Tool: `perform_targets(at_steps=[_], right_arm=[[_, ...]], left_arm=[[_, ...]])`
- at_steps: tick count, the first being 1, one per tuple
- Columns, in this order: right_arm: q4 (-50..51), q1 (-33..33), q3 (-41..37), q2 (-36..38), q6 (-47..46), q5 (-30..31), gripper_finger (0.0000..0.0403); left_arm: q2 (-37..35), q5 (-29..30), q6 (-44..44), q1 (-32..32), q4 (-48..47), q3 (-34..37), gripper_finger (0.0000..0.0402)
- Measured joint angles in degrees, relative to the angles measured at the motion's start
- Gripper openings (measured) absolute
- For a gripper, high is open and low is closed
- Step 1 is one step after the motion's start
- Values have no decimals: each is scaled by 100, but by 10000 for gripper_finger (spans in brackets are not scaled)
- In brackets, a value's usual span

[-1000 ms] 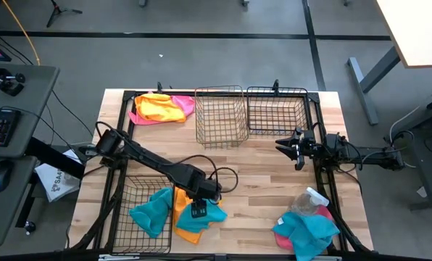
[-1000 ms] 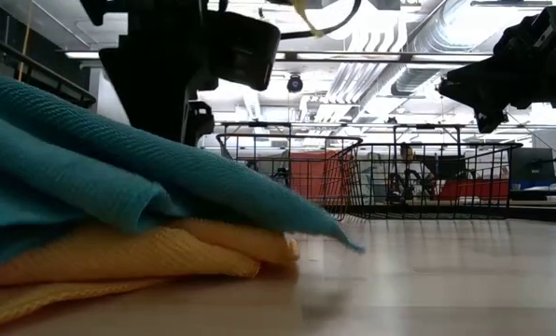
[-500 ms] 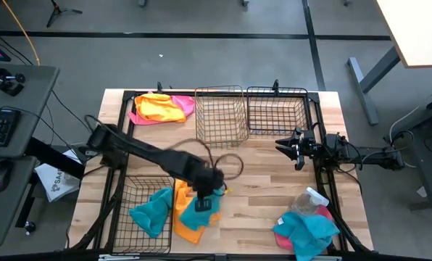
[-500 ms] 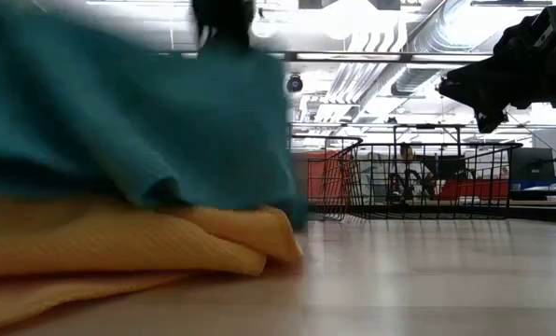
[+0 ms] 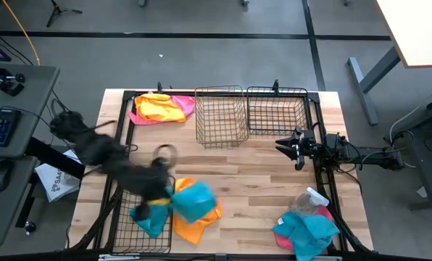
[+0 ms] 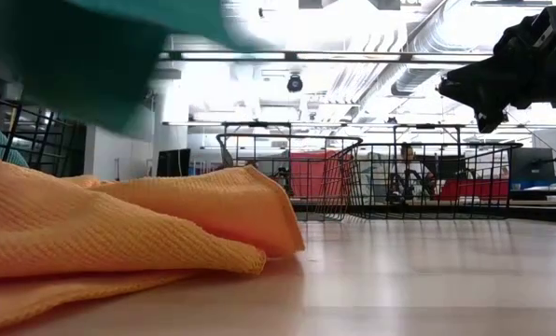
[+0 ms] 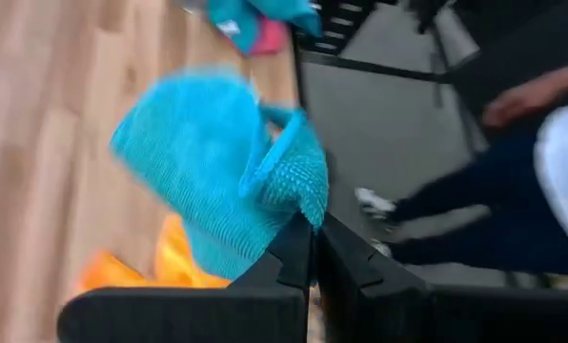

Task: Sort microfiber towel by color & place in baskets
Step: Put the left blue towel into the bottom black wire basket

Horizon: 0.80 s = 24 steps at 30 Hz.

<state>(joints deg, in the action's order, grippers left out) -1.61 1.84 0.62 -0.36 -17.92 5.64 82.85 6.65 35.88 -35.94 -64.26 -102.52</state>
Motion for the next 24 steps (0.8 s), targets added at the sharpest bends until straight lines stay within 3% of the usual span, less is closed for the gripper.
perform_targets(at_steps=[5, 10, 14, 18, 24], right_arm=[[0, -1, 0, 0, 1, -1, 124], [0, 0, 0, 0, 1, 0, 124], [0, -2, -1, 0, 1, 0, 124], [0, 0, -1, 0, 0, 0, 124], [0, -1, -1, 0, 1, 0, 124]], left_arm=[[-550, 936, 1290, -1069, -260, 4, 0], [-941, 1957, 2437, -1692, -954, 4, 0], [-979, 1830, 3147, -1804, -1898, 11, 0], [-946, 1170, 3586, -1779, -2294, 344, 0], [-847, 252, 3698, -1767, -1208, 1749, 0]])
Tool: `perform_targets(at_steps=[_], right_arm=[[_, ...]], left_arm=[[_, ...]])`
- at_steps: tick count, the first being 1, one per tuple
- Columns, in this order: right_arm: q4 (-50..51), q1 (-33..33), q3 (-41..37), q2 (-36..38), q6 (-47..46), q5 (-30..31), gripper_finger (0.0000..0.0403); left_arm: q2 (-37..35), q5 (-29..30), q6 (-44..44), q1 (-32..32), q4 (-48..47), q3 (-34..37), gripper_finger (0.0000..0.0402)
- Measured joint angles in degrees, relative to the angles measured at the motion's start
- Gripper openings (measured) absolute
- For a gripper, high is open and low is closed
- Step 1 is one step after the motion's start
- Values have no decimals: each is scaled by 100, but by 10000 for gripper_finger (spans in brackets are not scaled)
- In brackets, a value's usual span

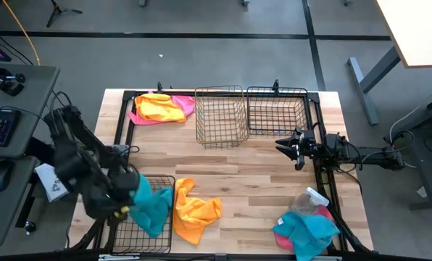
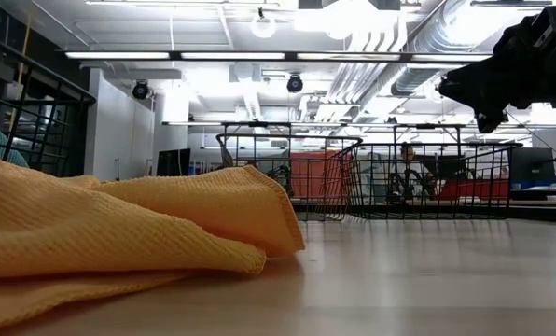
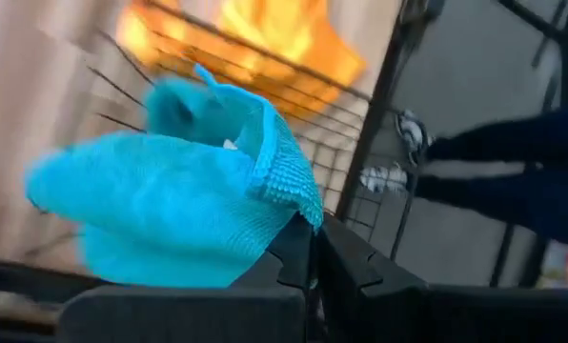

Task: Sort microfiber towel by color & place in baskets
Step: Put the left blue towel into the bottom black wire basket, then put the blue towel into the bottom black wire basket

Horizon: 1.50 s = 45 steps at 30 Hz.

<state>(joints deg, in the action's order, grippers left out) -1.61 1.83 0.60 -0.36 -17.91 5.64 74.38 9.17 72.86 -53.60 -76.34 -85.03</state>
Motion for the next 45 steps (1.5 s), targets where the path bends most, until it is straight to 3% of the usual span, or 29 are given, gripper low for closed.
perform_targets(at_steps=[6, 9, 13, 17, 27, 34, 37, 39, 45], right_arm=[[0, 1, 2, 0, -2, -1, 124], [0, -1, 1, 0, -1, 0, 124], [0, 1, 1, 0, -1, -1, 124], [0, -1, 0, 0, -1, 0, 124], [0, -1, 0, 0, -1, 0, 124], [0, -1, 2, 0, 0, 0, 124], [0, 0, 1, 0, 0, -1, 124], [0, 0, 1, 0, 0, 0, 124], [0, 1, 2, 0, -2, 0, 124]], left_arm=[[55, -725, 44, 0, 3304, 1938, 0], [156, -770, 372, 9, 4257, 2636, 0], [259, -765, 608, 89, 4055, 3010, 3], [257, -894, 137, 297, 3510, 3031, 26], [257, -2275, -1576, 1005, 3286, 2923, 166], [257, -2458, -2405, 1461, 2840, 2186, 224], [257, -2167, -2686, 1778, 3086, 1748, 227], [257, -1582, -3160, 1926, 3576, 1443, 227], [251, 1499, -5418, 2238, 5075, 1098, 227]])
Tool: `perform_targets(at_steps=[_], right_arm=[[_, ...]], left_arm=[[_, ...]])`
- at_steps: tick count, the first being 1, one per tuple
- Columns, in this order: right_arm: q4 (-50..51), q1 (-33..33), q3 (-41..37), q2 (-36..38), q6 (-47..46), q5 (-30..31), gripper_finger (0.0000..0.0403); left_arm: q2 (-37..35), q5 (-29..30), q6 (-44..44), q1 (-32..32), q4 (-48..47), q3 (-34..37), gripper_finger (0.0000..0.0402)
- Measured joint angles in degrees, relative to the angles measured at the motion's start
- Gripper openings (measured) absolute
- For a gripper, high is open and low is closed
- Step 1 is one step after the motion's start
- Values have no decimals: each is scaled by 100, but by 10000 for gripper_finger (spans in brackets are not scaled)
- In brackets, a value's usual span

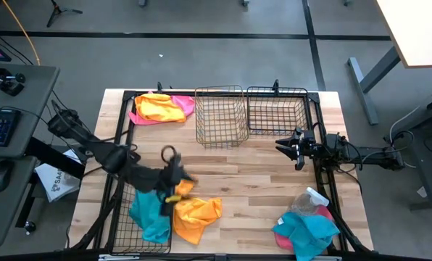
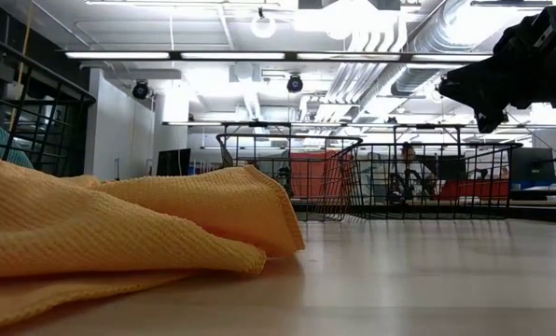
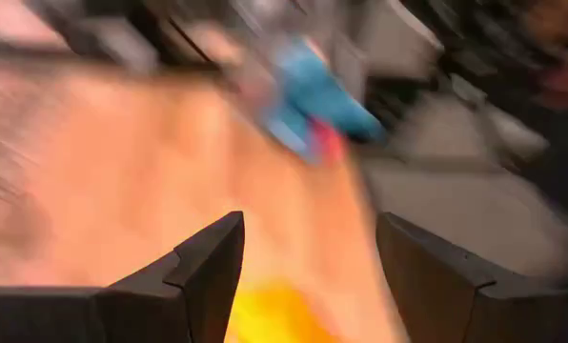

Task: Sort microfiber towel by color & place in baskets
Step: Put the blue towel into the bottom black wire basket

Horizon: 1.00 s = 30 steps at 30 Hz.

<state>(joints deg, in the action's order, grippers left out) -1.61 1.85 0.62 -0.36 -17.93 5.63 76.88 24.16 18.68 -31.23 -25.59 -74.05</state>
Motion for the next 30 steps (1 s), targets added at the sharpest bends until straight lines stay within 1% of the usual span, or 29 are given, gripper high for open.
perform_targets(at_steps=[1, 2, 3, 5, 7, 10, 12, 13, 14, 16, 20, 23, 25, 27, 30], right_arm=[[0, -1, -1, 0, 0, -1, 124], [0, -1, -2, 0, 0, -1, 124], [0, -1, -1, 0, 1, 2, 124], [0, 0, 1, 0, 0, -1, 124], [0, -1, -2, 0, 1, 2, 124], [0, 0, -2, 0, 0, 2, 124], [0, -2, -1, 0, 0, 0, 124], [0, -2, -2, 0, 0, 1, 124], [0, 0, -2, 0, 2, 2, 124], [0, -1, -1, 0, 2, -1, 124], [0, 0, 0, 0, 1, 1, 124], [-14, 0, -2, 0, -24, 2, 124], [-65, -2, -2, 0, -152, 6, 124], [-216, -1, -2, 0, -605, 4, 124], [-711, 0, -2, 0, -2062, 148, 124]], left_arm=[[1, 356, -301, 111, 196, 8, 227], [13, 577, -548, 239, 344, 8, 227], [49, 659, -716, 435, 498, 8, 227], [175, 545, -815, 848, 883, 8, 227], [418, 87, -681, 1247, 1481, 8, 227], [916, -1080, -274, 1704, 2651, 8, 227], [1270, -1761, -55, 1834, 3365, 10, 227], [1437, -1940, 95, 1866, 3645, 12, 227], [1588, -1996, 264, 1883, 3854, 14, 227], [1847, -1972, 649, 1884, 4199, 19, 227], [2142, -1603, 1474, 1956, 5242, 21, 227], [2076, -1454, 1674, 2151, 6118, 19, 227], [1945, -1414, 1615, 2282, 6443, 16, 227], [1789, -1392, 1484, 2404, 6532, 16, 227], [1539, -1390, 1228, 2532, 6429, 16, 227]])
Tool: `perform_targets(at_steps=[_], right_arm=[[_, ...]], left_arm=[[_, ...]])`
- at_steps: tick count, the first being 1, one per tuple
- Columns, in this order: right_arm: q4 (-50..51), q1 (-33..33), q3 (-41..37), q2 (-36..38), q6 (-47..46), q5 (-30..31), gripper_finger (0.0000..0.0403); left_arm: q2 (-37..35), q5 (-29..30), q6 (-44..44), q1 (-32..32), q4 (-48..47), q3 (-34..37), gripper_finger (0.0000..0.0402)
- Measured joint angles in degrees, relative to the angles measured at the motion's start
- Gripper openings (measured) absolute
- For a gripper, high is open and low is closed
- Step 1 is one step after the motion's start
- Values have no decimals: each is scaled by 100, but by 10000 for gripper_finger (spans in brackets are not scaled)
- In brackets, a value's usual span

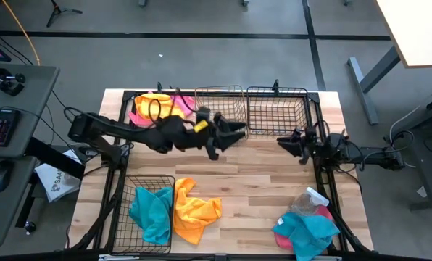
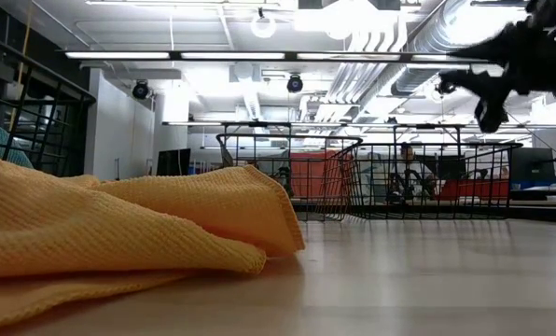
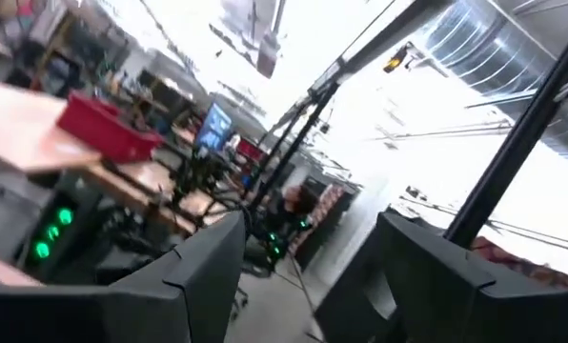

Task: Sort microfiber towel by color & place in baskets
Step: Put the blue towel into the bottom black wire basket

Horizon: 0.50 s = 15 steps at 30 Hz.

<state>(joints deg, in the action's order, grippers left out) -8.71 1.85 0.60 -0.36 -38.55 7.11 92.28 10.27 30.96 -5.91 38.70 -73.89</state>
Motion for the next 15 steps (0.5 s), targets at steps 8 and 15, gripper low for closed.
perform_targets(at_steps=[8, 15], right_arm=[[-2637, 0, 0, -4, -885, 1392, 124], [-3588, 0, 929, -457, 547, 584, 124]], left_arm=[[-300, 82, -408, 297, -551, -7, 227], [-547, -207, -367, 551, -783, 2, 227]])
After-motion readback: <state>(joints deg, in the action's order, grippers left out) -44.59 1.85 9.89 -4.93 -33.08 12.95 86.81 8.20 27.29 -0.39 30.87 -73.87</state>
